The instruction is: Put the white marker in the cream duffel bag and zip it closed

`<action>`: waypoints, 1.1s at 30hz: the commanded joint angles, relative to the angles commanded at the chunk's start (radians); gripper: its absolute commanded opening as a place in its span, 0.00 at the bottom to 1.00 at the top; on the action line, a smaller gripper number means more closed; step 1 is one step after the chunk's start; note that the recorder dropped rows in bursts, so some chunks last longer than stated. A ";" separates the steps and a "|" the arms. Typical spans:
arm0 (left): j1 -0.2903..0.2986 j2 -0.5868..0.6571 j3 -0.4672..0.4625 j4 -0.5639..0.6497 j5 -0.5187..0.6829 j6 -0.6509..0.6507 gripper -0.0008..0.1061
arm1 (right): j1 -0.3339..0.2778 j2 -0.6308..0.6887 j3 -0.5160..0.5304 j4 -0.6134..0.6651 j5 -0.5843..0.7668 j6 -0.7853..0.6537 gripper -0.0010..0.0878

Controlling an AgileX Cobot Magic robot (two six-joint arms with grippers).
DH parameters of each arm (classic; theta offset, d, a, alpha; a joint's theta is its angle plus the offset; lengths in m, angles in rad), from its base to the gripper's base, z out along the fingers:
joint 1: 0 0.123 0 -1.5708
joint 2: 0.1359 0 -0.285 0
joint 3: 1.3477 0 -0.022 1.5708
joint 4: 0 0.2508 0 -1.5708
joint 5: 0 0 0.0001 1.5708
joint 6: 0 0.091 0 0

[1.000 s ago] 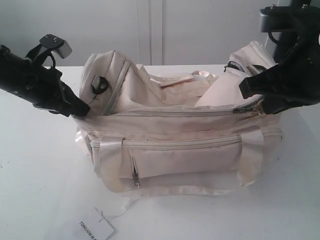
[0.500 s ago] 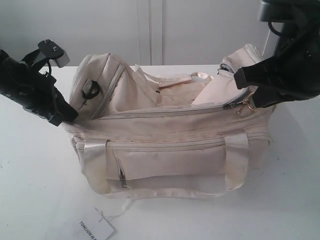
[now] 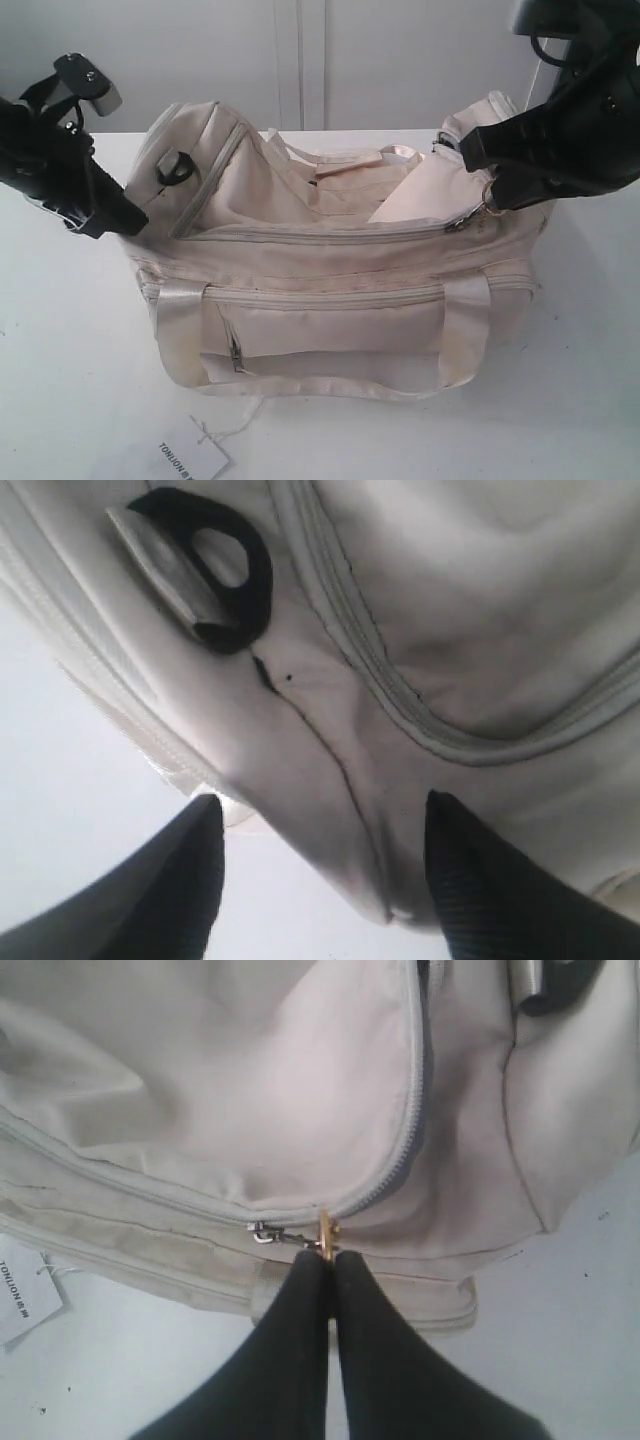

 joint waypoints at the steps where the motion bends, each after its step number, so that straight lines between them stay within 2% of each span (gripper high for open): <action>1: 0.000 -0.020 0.000 0.011 0.004 0.000 0.61 | 0.000 0.000 0.000 0.000 -0.002 0.000 0.01; 7: 0.000 -0.132 0.000 0.087 0.052 -0.002 0.61 | 0.000 0.000 0.000 0.002 -0.022 0.000 0.01; 11: -0.010 -0.183 0.000 -0.071 0.102 0.016 0.61 | 0.000 0.000 0.004 0.004 -0.035 0.000 0.01; 12: -0.030 -0.189 0.000 -0.177 0.154 0.091 0.61 | 0.000 0.002 0.004 0.006 -0.041 0.000 0.01; 15: -0.083 -0.181 0.002 -0.270 0.182 0.205 0.61 | 0.000 0.002 0.004 0.022 -0.043 0.000 0.01; 16: -0.103 -0.179 0.002 -0.285 0.167 0.233 0.61 | 0.000 0.002 0.004 0.021 -0.045 0.000 0.01; 17: -0.157 -0.169 0.002 -0.303 0.110 0.292 0.61 | 0.000 0.002 0.004 0.021 -0.046 0.000 0.01; 21: -0.258 -0.123 0.002 -0.327 0.022 0.370 0.61 | 0.000 0.002 0.004 0.022 -0.048 0.003 0.01; 25: -0.391 -0.010 0.002 -0.402 -0.055 0.427 0.61 | 0.000 0.002 0.004 0.024 -0.048 0.006 0.01; 28: -0.447 0.043 0.002 -0.473 -0.102 0.522 0.61 | 0.000 0.002 0.004 0.024 -0.048 0.006 0.01; 30: -0.481 0.086 0.002 -0.572 -0.148 0.605 0.61 | 0.000 0.002 0.004 0.024 -0.056 0.006 0.01; 33: -0.500 0.140 0.000 -0.694 -0.192 0.730 0.61 | 0.000 0.002 0.004 0.026 -0.057 0.006 0.01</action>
